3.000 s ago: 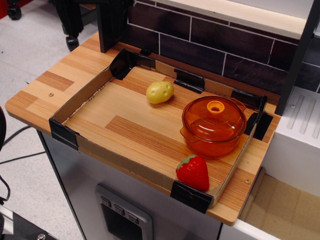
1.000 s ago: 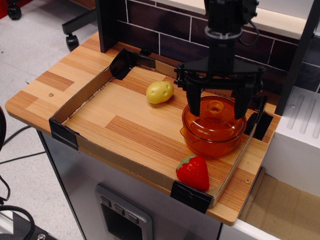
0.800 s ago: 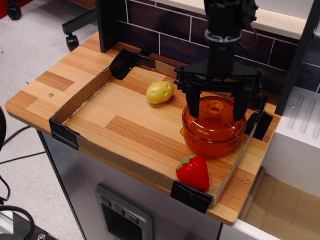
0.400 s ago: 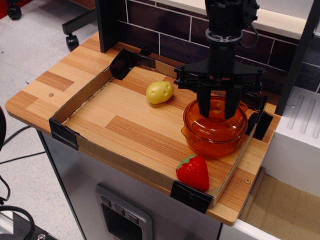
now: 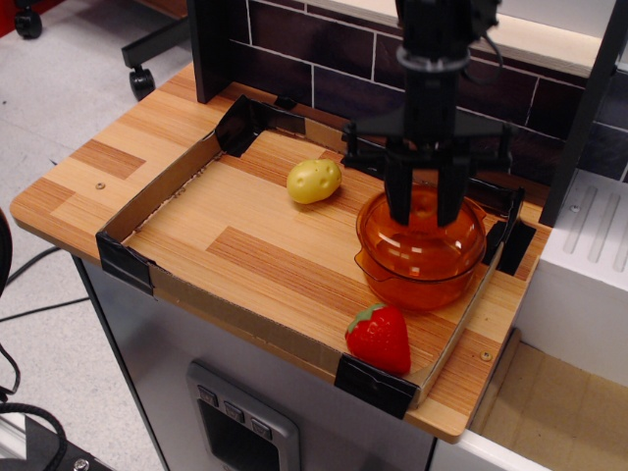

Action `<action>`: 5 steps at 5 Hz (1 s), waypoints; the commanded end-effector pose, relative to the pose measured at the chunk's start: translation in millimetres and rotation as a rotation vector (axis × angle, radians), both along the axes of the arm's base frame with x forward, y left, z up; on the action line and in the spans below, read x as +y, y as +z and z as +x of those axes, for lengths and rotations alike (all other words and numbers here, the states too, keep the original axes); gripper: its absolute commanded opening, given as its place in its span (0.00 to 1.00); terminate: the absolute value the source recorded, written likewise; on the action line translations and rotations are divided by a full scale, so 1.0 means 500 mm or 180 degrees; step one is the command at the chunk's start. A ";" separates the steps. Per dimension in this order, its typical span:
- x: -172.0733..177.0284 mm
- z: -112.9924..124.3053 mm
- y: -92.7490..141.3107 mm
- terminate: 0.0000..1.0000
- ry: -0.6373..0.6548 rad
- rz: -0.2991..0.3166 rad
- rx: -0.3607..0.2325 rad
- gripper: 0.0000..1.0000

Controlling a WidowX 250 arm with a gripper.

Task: Take lid off pot

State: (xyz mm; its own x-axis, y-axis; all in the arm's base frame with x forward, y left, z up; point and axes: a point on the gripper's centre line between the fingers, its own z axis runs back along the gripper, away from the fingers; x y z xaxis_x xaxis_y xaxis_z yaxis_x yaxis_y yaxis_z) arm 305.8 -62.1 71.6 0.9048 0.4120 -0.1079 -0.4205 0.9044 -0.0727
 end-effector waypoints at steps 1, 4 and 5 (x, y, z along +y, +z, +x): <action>0.053 0.021 0.125 0.00 0.0244 -0.0229 -0.0491 0.00; 0.187 -0.042 0.092 0.00 0.0006 -0.0127 -0.0359 0.00; 0.217 -0.059 0.073 0.00 -0.0069 -0.0069 -0.0326 0.00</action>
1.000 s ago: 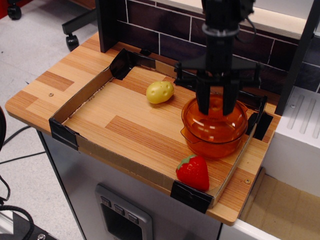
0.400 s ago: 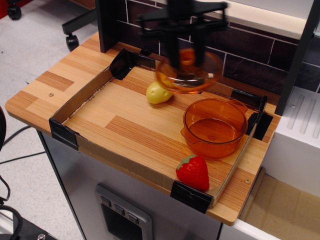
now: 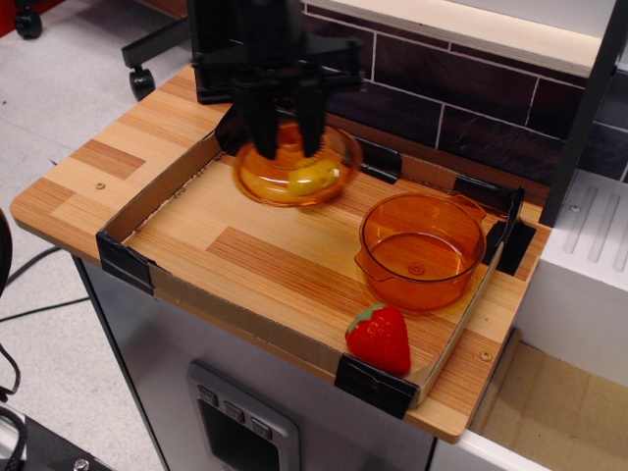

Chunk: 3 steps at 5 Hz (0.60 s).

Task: Take lid off pot

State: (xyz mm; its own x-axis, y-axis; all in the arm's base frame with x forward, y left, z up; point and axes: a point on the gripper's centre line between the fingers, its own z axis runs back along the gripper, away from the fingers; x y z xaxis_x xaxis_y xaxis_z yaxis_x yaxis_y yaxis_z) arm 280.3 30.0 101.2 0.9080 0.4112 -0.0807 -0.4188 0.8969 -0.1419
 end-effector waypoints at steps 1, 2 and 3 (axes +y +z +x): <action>0.069 -0.026 -0.025 0.00 -0.0168 0.0211 -0.0077 0.00; 0.088 -0.039 -0.053 0.00 -0.0178 0.0242 -0.0047 0.00; 0.099 -0.042 -0.080 0.00 -0.0227 0.0312 -0.0035 0.00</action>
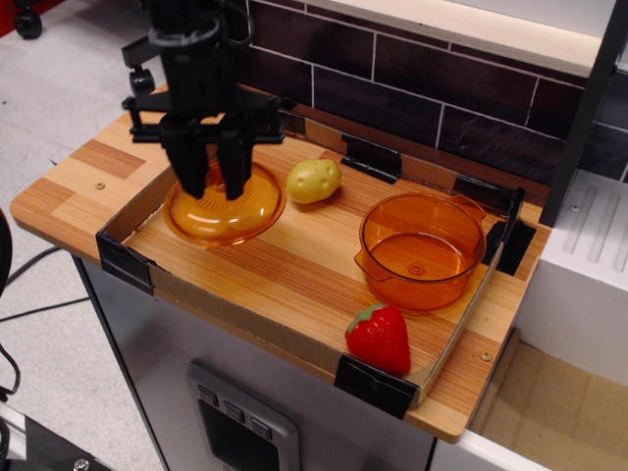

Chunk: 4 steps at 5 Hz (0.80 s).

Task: Take lid off pot

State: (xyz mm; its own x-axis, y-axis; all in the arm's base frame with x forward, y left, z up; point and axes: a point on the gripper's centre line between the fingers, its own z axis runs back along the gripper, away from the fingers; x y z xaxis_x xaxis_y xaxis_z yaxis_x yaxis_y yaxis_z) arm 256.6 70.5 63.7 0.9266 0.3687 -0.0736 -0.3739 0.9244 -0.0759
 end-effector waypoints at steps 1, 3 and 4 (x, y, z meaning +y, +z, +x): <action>0.024 0.011 -0.034 0.00 -0.0072 0.0197 -0.0047 0.00; 0.036 0.023 -0.039 0.00 -0.0198 0.0324 0.0020 1.00; 0.039 0.030 -0.006 0.00 -0.0126 0.0293 0.0099 1.00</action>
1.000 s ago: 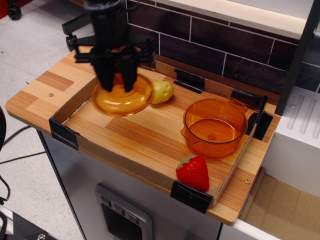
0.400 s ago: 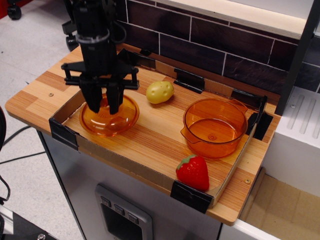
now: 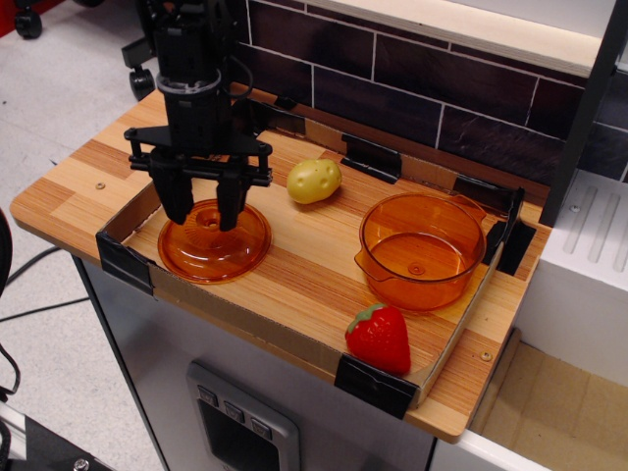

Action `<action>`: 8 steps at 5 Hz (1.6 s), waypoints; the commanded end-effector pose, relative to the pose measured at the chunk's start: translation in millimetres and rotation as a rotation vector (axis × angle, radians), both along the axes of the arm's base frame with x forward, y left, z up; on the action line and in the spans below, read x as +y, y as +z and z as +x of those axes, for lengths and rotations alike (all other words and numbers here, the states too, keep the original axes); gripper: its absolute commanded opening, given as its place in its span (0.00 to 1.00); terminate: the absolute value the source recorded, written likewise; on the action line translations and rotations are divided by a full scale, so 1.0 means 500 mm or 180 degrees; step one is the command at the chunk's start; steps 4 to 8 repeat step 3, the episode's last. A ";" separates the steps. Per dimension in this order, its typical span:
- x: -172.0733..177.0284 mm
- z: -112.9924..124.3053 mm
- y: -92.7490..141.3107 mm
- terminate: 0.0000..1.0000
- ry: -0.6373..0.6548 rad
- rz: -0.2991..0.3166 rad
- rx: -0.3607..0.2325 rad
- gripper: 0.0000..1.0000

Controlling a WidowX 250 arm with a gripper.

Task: Take lid off pot

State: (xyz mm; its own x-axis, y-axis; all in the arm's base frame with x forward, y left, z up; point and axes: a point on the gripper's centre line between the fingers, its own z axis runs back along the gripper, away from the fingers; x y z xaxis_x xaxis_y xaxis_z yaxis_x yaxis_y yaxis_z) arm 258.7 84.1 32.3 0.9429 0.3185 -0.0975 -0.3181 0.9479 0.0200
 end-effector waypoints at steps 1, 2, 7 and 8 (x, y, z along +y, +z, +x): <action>0.012 0.026 0.057 0.00 0.0065 0.0033 -0.0081 1.00; 0.012 0.026 0.057 0.00 0.0065 0.0033 -0.0081 1.00; 0.012 0.026 0.057 1.00 0.0065 0.0033 -0.0081 1.00; 0.012 0.026 0.057 1.00 0.0065 0.0033 -0.0081 1.00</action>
